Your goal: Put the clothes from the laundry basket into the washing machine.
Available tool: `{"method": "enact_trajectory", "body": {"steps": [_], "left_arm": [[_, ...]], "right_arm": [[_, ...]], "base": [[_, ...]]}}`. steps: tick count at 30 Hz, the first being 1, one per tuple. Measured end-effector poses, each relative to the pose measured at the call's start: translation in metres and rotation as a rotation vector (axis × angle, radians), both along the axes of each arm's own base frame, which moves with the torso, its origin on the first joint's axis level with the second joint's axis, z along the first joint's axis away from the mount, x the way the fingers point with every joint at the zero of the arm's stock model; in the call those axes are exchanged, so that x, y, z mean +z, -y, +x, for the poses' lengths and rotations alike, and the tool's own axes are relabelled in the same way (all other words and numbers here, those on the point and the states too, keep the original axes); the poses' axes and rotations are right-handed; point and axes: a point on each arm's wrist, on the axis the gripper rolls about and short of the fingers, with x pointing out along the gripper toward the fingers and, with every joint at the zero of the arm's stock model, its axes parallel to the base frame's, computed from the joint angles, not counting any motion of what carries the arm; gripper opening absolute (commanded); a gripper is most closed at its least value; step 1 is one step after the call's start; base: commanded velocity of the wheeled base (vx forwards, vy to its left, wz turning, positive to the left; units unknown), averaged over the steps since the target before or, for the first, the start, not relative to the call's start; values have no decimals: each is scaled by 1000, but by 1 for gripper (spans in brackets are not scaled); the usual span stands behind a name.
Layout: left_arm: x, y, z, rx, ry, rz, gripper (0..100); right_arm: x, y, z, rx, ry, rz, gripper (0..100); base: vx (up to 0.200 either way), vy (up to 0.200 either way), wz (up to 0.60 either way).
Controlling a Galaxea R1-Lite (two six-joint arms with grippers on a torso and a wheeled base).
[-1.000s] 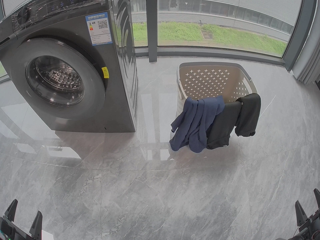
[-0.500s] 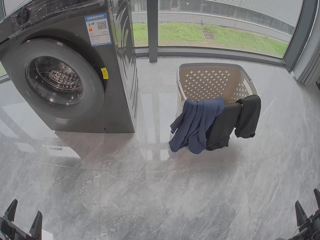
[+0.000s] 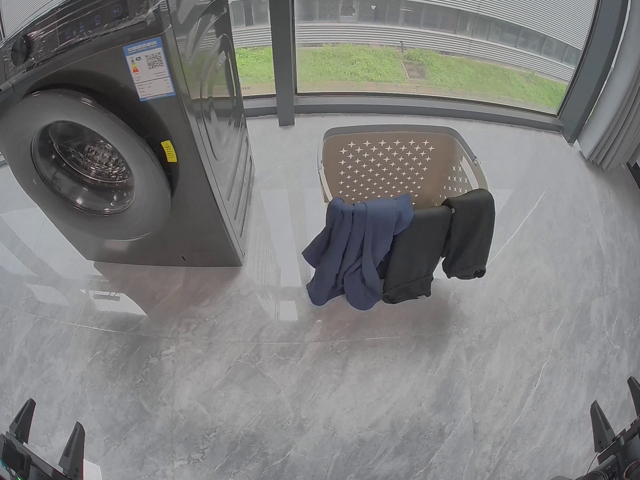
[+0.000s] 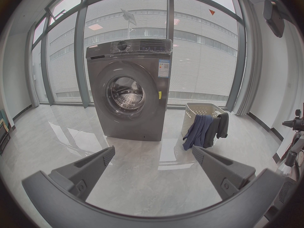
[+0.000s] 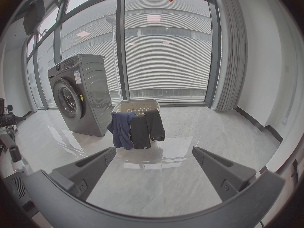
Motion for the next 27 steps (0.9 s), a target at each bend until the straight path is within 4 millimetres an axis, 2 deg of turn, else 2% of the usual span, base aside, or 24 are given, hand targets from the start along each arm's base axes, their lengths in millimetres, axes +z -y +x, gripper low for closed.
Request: {"method": "enact_trajectory", "body": {"steps": [5, 17, 27], "left_arm": [[0, 0, 0, 0, 0, 0, 100], [0, 0, 0, -1, 0, -2, 100], [0, 0, 0, 1, 0, -2, 100]], "right_arm": [[0, 0, 0, 0, 0, 0, 100], [0, 0, 0, 0, 0, 0, 100], [0, 0, 0, -1, 0, 0, 100]], "base": [[0, 0, 0], [200, 0, 0], [0, -20, 0]]}}
